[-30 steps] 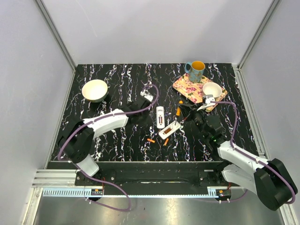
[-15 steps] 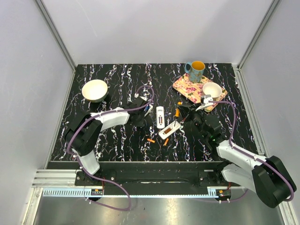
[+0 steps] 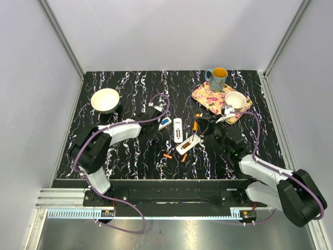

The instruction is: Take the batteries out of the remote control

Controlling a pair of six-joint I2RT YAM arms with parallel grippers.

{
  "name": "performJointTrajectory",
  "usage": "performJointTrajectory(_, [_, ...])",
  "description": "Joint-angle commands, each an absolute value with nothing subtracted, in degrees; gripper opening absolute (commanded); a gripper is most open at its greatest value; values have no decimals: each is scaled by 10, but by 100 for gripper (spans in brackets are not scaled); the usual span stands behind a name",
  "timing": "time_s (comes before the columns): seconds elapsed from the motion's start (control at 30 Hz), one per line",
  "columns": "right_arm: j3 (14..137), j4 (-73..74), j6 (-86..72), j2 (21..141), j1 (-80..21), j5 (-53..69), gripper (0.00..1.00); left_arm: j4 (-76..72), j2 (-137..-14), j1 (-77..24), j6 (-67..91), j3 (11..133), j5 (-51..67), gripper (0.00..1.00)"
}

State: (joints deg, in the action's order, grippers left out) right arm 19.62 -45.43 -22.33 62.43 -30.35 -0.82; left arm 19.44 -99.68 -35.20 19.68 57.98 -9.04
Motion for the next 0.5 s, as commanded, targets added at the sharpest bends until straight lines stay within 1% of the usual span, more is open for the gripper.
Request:
performJointTrajectory(0.0, [209,-497,-228,635,-303,-2,0,149,-925,-360,137,565,-53,40])
performJointTrajectory(0.07, [210,-502,-229,643,-303,-2,0,141,-902,-360,113,563,-68,63])
performJointTrajectory(0.1, [212,-504,-230,644,-304,-2,0,138,-897,-360,103,567,-71,79])
performJointTrajectory(0.13, [213,-504,-229,648,-303,-1,0,139,-896,-361,92,575,-75,86])
performJointTrajectory(0.2, [214,-505,-229,651,-304,-2,0,142,-903,-360,65,587,-91,96])
performJointTrajectory(0.3, [212,-506,-230,652,-304,-2,0,141,-939,-359,16,613,-81,97])
performJointTrajectory(0.47, [209,-501,-226,641,-303,-2,0,163,-1040,-356,-55,680,-57,97])
